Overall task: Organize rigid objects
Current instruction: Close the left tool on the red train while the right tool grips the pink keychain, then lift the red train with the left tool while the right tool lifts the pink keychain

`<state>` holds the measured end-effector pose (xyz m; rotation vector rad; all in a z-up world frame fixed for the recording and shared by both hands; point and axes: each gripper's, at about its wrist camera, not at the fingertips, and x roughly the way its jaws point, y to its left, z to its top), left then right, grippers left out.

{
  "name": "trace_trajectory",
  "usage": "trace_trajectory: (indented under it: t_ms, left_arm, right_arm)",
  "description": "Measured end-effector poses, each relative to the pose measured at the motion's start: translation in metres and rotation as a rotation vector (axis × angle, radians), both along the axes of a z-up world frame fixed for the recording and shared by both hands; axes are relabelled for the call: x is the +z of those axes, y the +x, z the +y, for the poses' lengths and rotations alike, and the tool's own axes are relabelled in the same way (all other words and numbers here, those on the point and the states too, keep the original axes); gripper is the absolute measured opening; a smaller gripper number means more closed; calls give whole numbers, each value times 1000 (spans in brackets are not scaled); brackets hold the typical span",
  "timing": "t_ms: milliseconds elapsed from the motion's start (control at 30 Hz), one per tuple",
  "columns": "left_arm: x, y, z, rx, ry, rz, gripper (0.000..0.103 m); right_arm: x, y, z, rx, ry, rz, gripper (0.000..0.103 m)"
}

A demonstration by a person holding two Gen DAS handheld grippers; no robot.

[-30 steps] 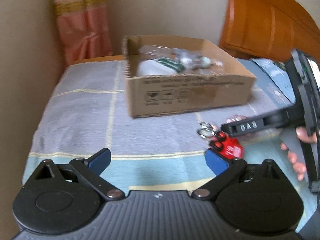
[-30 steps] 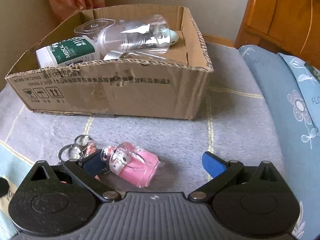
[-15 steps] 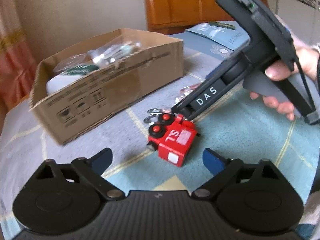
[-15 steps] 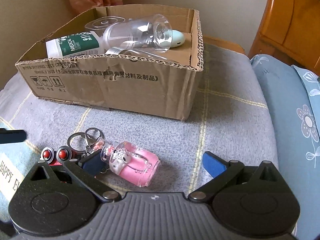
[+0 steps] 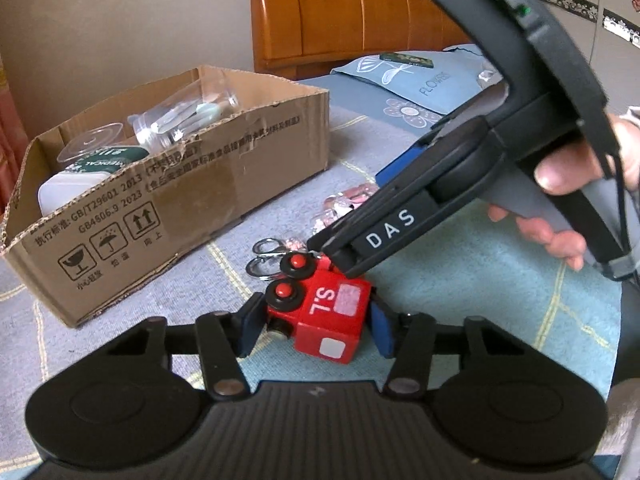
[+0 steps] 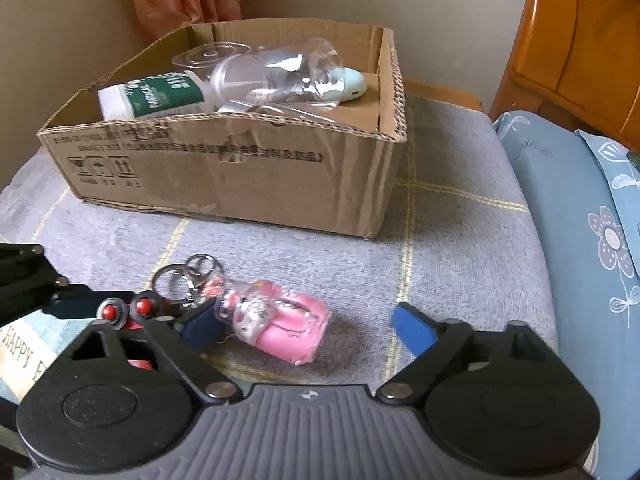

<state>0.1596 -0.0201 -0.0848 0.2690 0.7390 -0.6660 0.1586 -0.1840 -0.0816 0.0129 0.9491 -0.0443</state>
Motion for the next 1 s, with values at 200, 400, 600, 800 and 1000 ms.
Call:
trace_trajectory:
  t_ms: [200, 400, 600, 800, 1000]
  left_arm:
    - [2, -3, 4, 9, 15, -4, 53]
    - [2, -11, 25, 53, 14, 17, 53]
    - [5, -20, 44, 98, 38, 22, 53]
    - [5, -23, 59, 150, 36, 28, 53]
    - [5, -27, 67, 194, 26, 36, 53]
  right_arm:
    - [4, -1, 7, 11, 10, -21, 64]
    - [4, 4, 3, 1, 10, -23, 59]
    - [3, 2, 4, 14, -13, -15, 59]
    - [2, -13, 2, 59, -20, -16, 61]
    - [-1, -34, -10, 52, -18, -18, 78]
